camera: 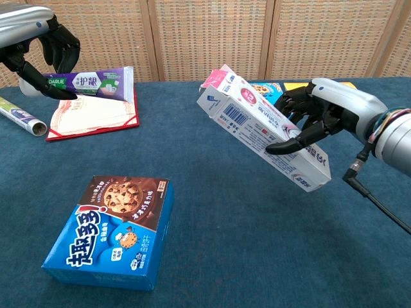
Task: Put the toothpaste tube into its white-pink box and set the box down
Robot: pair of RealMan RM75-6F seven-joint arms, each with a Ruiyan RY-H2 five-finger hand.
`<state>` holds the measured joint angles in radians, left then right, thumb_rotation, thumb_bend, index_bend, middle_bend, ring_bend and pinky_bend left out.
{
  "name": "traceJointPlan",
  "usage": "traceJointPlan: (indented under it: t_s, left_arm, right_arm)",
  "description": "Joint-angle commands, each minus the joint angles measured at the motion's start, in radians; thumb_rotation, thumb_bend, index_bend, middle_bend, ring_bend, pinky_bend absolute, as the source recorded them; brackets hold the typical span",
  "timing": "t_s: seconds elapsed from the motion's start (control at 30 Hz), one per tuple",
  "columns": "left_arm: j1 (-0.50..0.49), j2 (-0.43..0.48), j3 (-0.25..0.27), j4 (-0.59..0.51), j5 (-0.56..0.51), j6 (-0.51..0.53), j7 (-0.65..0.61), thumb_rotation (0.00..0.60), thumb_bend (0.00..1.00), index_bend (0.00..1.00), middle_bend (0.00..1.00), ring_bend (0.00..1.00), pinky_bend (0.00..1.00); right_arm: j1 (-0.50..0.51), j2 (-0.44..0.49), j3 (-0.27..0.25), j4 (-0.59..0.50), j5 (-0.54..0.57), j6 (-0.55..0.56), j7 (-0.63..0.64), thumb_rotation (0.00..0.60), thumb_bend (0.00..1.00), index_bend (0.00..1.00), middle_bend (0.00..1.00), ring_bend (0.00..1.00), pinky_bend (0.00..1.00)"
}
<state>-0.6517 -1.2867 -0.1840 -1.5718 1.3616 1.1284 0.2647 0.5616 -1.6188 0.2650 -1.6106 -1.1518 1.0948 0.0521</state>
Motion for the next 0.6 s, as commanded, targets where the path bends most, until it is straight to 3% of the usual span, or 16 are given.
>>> traceJointPlan:
  t_s: [0.03,0.5,0.6]
  left_arm:
    - [-0.016,0.016,0.002,-0.022,-0.010,-0.035,0.009,0.600,0.34,0.86,0.65,0.51,0.46]
    - [-0.113,0.121,-0.045,-0.167,-0.162,-0.184,0.148,0.600,0.34,0.86,0.65,0.51,0.46]
    - [-0.144,0.148,-0.055,-0.212,-0.253,-0.228,0.197,0.600,0.35,0.86,0.65,0.51,0.46]
  right_arm:
    - [0.002,-0.013,-0.009,0.014,-0.021,0.011,-0.007,0.600,0.11,0.66,0.57,0.45,0.54]
    - [0.003,-0.040,-0.020,0.035,-0.046,0.017,0.001,0.600,0.11,0.66,0.57,0.45,0.54]
    - [0.002,-0.043,-0.025,0.038,-0.051,0.016,0.000,0.600,0.11,0.66,0.57,0.45,0.54]
